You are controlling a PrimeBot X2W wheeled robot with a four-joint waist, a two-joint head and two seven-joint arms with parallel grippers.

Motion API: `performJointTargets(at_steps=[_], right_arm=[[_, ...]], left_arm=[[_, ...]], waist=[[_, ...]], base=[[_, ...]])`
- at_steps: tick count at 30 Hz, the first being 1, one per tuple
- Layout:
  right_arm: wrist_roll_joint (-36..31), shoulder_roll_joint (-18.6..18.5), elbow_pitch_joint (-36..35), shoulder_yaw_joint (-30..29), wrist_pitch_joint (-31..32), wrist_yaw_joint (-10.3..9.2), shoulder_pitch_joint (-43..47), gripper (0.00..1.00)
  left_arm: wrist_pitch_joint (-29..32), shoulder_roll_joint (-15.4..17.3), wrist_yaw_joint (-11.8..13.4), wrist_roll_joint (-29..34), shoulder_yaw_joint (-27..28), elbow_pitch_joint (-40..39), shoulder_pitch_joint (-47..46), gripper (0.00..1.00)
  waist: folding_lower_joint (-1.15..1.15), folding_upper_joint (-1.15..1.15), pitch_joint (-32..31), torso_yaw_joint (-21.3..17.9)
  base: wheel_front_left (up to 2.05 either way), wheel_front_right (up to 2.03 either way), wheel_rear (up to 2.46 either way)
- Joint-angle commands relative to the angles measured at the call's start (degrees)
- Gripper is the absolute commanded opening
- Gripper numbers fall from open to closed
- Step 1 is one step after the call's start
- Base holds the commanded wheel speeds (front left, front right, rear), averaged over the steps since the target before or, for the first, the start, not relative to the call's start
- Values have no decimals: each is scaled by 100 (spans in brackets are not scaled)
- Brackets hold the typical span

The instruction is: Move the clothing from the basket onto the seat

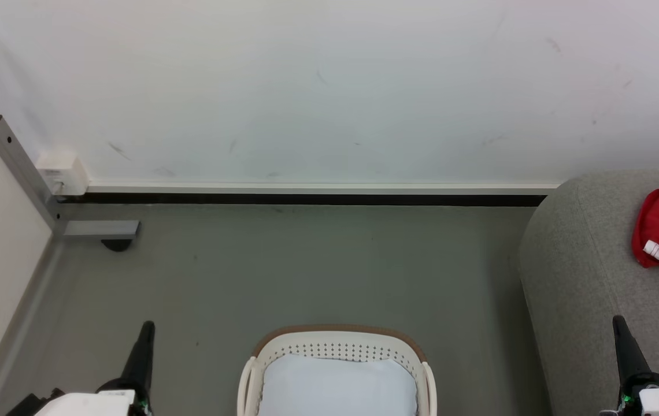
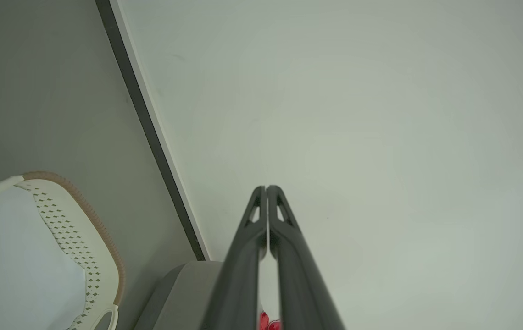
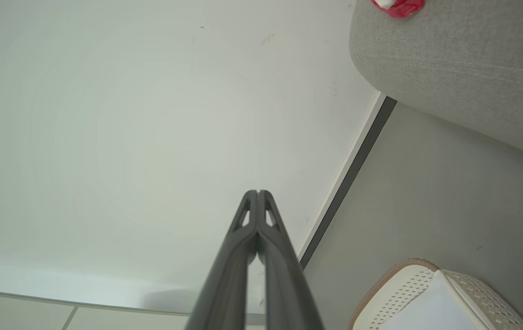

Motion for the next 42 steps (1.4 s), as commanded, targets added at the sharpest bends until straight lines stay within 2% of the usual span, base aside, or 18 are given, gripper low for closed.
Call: performJointTargets(at_steps=[1, 22, 42], right_arm=[[145, -52, -46, -25, 44, -10, -96, 0], [1009, -54, -106, -98, 255, -12, -153, 0], [1016, -54, -105, -98, 272, -12, -154, 0]], left_arm=[[52, 28, -37, -137, 40, -38, -90, 0], [269, 29, -137, -947, 164, -90, -153, 0], [279, 29, -128, -980, 165, -92, -154, 0]], waist=[[0, 0, 5, 9], [0, 0, 59, 97], [0, 0, 62, 102]], base=[[0, 0, 0], [0, 0, 0], [0, 0, 0]])
